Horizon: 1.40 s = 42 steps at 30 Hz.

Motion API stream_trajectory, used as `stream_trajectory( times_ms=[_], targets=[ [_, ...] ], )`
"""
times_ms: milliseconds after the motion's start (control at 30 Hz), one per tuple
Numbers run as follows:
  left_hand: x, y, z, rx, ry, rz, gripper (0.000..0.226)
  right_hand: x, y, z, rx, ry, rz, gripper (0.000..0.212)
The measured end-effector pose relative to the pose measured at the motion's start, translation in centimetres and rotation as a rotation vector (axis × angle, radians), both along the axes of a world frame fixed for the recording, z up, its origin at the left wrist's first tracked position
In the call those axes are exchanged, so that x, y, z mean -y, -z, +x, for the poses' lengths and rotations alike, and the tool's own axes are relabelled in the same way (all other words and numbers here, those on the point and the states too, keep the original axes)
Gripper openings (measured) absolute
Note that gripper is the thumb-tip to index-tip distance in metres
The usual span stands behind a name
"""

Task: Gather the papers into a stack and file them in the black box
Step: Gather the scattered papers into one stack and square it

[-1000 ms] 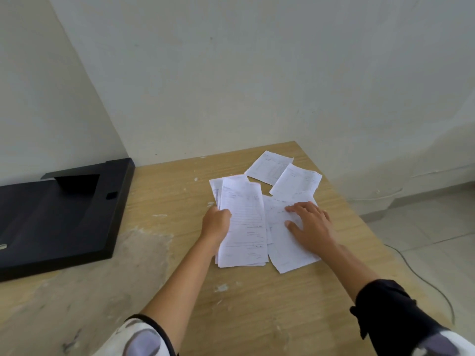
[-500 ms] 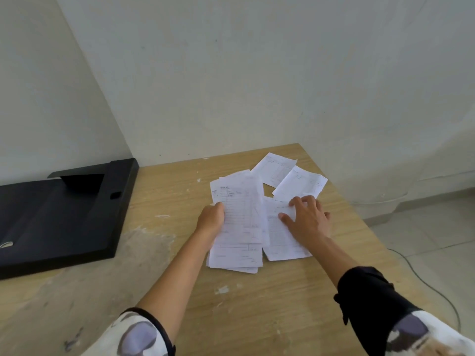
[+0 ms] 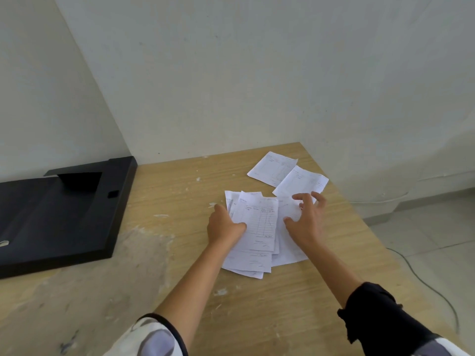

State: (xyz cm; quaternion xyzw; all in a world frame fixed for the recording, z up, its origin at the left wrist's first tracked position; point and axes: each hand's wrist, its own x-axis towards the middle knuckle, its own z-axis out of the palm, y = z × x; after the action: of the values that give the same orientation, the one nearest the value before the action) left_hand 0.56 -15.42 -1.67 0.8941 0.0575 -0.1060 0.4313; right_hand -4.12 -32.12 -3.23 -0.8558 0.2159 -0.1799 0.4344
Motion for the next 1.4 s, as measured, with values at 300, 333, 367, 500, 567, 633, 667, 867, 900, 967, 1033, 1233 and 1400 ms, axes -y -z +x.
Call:
stream_trajectory(
  times_ms=[300,333,367,500,567,633,667,867,900,967,1033,1233,1400],
  targets=[
    [0.2,-1.4,1.7,-0.163,-0.068,-0.475,0.031,-0.6,-2.1,2.2,-0.094,0.109,0.399,0.02],
    [0.5,-1.7,2.1,-0.15,-0.04,-0.492,0.03,-0.5,-2.2,2.5,-0.103,0.079,0.429,0.028],
    [0.9,-2.0,2.5,-0.139,-0.01,-0.503,0.029,-0.5,-2.3,2.9,-0.099,0.06,0.474,0.03],
    [3.3,-2.6,4.9,-0.098,0.08,-0.481,0.03,-0.1,-2.6,4.4,-0.041,0.047,0.595,0.018],
    [4.5,-2.5,6.6,-0.077,0.113,-0.424,0.03,0.6,-2.5,5.4,-0.021,0.104,0.533,0.02],
    [5.7,-2.1,8.3,-0.035,0.164,-0.296,0.03,1.4,-2.4,6.3,-0.029,0.171,0.414,0.022],
    [6.2,-1.8,9.2,-0.001,0.2,-0.199,0.031,1.7,-2.3,6.7,-0.042,0.203,0.34,0.023],
    [9.0,0.2,12.8,0.131,0.411,0.256,0.045,2.7,0.2,7.9,-0.288,0.287,-0.203,0.047],
    [9.2,0.5,13.2,0.129,0.421,0.276,0.048,2.8,0.4,8.1,-0.278,0.291,-0.18,0.048],
    [9.4,0.9,13.9,0.13,0.428,0.301,0.052,3.0,0.5,8.7,-0.228,0.293,-0.148,0.05],
    [9.4,0.8,14.6,0.17,0.434,0.281,0.052,3.3,0.5,9.3,-0.176,0.285,-0.133,0.05],
    [8.6,0.1,15.2,0.135,0.351,0.034,0.063,3.8,0.9,10.4,-0.131,0.089,-0.145,0.048],
    [7.2,-0.1,14.6,-0.014,0.217,-0.168,0.058,3.5,1.1,10.8,-0.087,0.159,-0.093,0.064]
  ],
)
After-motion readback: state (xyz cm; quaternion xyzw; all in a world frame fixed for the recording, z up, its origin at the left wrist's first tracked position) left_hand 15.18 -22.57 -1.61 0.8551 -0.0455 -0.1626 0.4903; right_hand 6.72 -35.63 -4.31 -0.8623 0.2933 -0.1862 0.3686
